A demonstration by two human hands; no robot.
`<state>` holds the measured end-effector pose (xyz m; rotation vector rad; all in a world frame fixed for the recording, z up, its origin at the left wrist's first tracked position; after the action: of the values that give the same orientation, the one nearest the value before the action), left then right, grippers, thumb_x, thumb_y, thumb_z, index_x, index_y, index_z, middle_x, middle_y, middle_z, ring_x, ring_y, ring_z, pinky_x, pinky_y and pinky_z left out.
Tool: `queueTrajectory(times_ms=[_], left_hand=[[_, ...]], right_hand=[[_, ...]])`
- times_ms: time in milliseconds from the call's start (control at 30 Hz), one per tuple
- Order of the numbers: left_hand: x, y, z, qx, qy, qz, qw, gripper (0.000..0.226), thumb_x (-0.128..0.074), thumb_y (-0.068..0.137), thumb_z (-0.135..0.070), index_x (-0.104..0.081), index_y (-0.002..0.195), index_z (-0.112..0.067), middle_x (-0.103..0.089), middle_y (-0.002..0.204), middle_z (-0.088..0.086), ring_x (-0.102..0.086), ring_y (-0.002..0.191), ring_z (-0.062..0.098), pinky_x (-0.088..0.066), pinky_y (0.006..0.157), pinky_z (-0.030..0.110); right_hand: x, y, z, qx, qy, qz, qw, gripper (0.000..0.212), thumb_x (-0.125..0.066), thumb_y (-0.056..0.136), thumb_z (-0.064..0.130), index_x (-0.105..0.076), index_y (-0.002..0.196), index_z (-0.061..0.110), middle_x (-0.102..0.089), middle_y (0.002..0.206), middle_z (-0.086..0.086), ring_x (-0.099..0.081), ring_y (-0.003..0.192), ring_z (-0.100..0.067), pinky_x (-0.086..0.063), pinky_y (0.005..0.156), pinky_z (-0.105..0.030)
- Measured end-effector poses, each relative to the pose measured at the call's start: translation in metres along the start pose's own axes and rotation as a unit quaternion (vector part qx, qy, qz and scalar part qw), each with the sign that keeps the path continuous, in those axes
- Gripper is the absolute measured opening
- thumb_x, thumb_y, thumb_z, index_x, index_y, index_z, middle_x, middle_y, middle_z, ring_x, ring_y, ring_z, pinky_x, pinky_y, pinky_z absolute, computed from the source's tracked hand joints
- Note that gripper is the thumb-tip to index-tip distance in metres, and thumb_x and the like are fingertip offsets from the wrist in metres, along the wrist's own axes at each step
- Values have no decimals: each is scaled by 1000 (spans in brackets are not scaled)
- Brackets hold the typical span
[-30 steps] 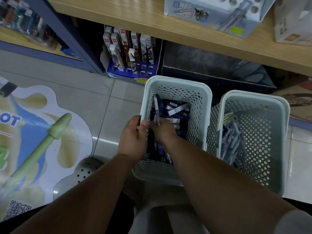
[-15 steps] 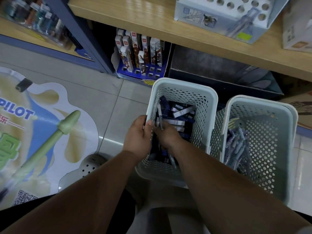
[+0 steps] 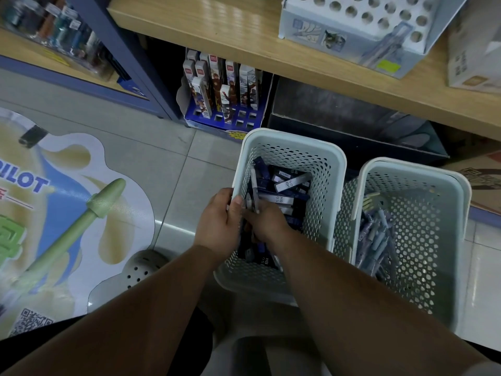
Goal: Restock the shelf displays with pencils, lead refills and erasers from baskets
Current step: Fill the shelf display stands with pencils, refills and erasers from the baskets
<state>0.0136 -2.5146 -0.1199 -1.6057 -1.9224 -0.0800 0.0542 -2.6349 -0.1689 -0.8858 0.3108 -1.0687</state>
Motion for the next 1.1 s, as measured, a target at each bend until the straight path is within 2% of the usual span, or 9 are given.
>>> queueTrajectory(times_ms=[100, 267, 467, 533, 667, 767, 833, 933, 1100], left_hand=[[0, 1, 1, -2, 3, -1, 1000, 22, -39, 105, -37, -56, 106, -22, -62, 97, 2, -58, 85, 16, -44, 71, 29], [1, 0, -1, -4, 4, -2, 1000, 21, -40, 105, -36, -56, 103, -22, -61, 94, 0, -59, 84, 11, -44, 68, 24], [1, -1, -7, -6, 32, -3, 999, 22, -38, 106, -35, -54, 102, -20, -59, 91, 2, -55, 78, 10, -37, 61, 27], [1, -2, -8, 3, 48, 6, 999, 24, -35, 106, -37, -52, 102, -20, -59, 89, 3, -56, 77, 15, -37, 60, 27], [4, 0, -7, 5, 135, 10, 991, 32, -31, 105, -42, -52, 108, -19, -61, 99, 10, -58, 89, 33, -46, 72, 38], [13, -3, -19, 12, 248, -64, 966, 42, -36, 102, -44, -54, 127, -15, -61, 117, 18, -54, 106, 39, -45, 88, 46], [14, -10, -34, -14, 285, -119, 951, 48, -39, 98, -45, -55, 129, -12, -59, 124, 19, -51, 112, 40, -42, 92, 50], [-1, -23, -64, -114, 300, -132, 938, 51, -43, 91, -46, -59, 123, -10, -61, 117, 17, -52, 106, 39, -42, 89, 49], [-55, -42, -118, -196, 276, -3, 941, 44, -44, 88, -48, -65, 109, -16, -63, 104, 8, -57, 96, 32, -50, 82, 43]], right_hand=[[-3, -2, -2, 10, -6, -16, 1000, 13, -64, 96, 30, -72, 101, 21, -73, 91, -2, -69, 78, -21, -52, 62, -32], [1, -12, 7, 42, 11, -32, 999, 22, -60, 98, 39, -72, 95, 21, -74, 86, -1, -69, 78, -20, -52, 68, -31], [31, -43, 26, 86, 17, -48, 995, 33, -57, 102, 29, -56, 70, 24, -54, 52, 9, -49, 45, -3, -40, 52, -23], [46, -58, 32, 96, 23, -37, 994, 38, -56, 103, 29, -50, 67, 19, -49, 48, 8, -44, 41, -8, -39, 49, -26], [93, -95, 47, 94, 42, 15, 995, 34, -54, 104, 29, -48, 76, 12, -44, 55, 1, -40, 47, -14, -42, 48, -29], [150, -117, 51, 95, 127, 16, 987, 22, -55, 104, 26, -51, 86, 13, -38, 55, 3, -32, 48, -13, -37, 50, -29], [190, -132, 45, 92, 181, 6, 979, 16, -55, 103, 25, -52, 93, 13, -37, 55, 3, -30, 46, -12, -36, 49, -28], [236, -153, 15, 73, 213, -16, 974, 23, -51, 105, 23, -46, 83, 16, -35, 54, 2, -29, 45, -12, -36, 47, -26], [258, -161, -55, -14, 231, -121, 965, 32, -55, 104, 22, -49, 73, 14, -42, 55, 0, -37, 49, -15, -38, 53, -31]])
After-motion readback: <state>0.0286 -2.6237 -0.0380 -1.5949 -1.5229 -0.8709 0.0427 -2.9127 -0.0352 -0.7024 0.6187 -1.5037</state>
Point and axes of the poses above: each hand's wrist, its own y-axis towards the middle knuckle, its own x-axis out of the back of the hand, z = x × y, the point moved 3 cm from there along y, towards the middle knuckle
